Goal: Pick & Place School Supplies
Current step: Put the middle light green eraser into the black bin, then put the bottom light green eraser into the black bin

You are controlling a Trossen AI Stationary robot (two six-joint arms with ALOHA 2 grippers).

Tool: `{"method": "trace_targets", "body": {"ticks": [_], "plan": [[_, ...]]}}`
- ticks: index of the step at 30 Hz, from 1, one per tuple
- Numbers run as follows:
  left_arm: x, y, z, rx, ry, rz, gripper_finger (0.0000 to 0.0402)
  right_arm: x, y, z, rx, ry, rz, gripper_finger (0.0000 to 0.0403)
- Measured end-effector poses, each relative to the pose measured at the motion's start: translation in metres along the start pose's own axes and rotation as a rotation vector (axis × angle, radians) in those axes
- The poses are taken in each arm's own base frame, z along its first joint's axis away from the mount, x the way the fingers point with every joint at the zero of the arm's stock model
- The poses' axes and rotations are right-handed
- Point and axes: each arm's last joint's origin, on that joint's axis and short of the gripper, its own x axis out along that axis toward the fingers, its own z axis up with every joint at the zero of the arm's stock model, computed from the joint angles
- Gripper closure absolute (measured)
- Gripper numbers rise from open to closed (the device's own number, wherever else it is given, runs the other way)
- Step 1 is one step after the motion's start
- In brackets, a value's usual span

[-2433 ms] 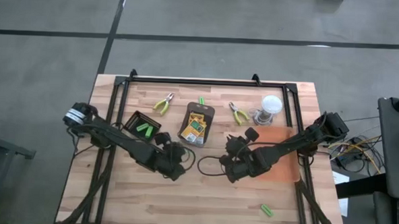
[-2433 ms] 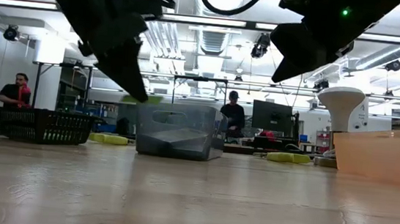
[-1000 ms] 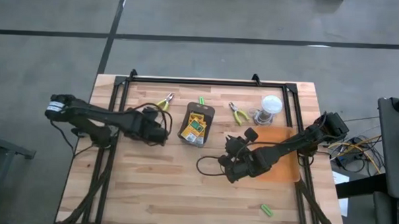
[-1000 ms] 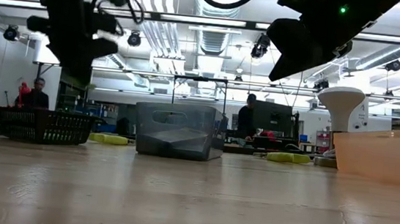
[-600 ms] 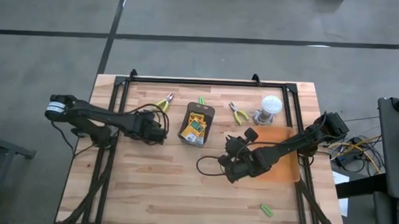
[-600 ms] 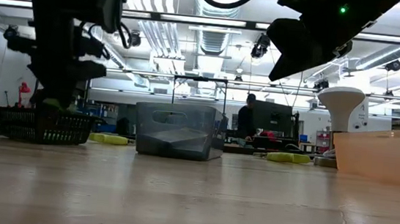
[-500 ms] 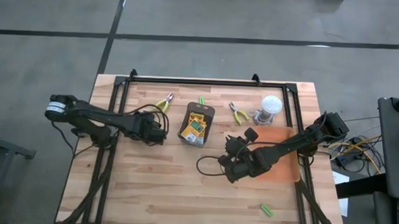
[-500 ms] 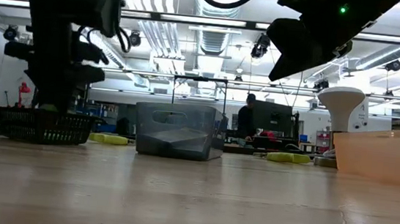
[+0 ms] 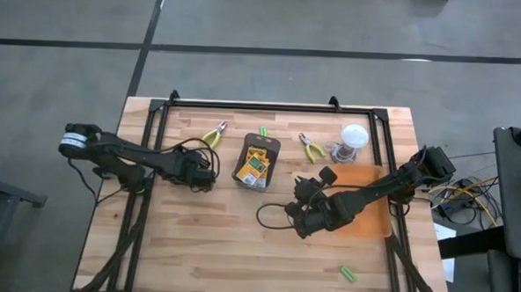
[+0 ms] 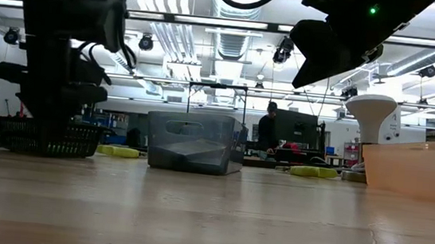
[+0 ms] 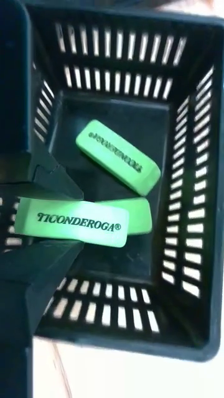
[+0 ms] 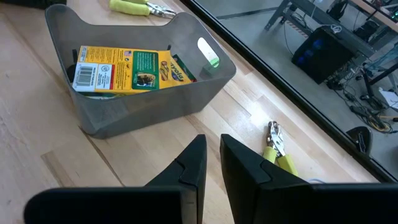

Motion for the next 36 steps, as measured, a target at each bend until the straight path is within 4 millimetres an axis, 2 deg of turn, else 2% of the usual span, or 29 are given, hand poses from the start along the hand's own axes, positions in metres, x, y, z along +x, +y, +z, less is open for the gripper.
{"method": "trace_targets", "body": {"ticks": [8, 19, 24, 36], "plan": [[0.0, -0.001, 0.001, -0.01, -0.004, -0.015, 0.0288, 0.0, 0.0, 0.0, 0.0, 0.0, 0.0, 0.036], [0.0, -0.001, 0.001, -0.011, -0.001, -0.016, 0.0241, 0.0, 0.0, 0.0, 0.0, 0.0, 0.0, 0.036], [-0.001, -0.002, 0.003, -0.002, -0.019, -0.012, 0.0232, 0.0, 0.0, 0.0, 0.0, 0.0, 0.0, 0.036], [-0.036, -0.003, 0.023, 0.067, -0.268, -0.05, 0.0232, 0.0, 0.0, 0.0, 0.0, 0.0, 0.0, 0.036]]}}
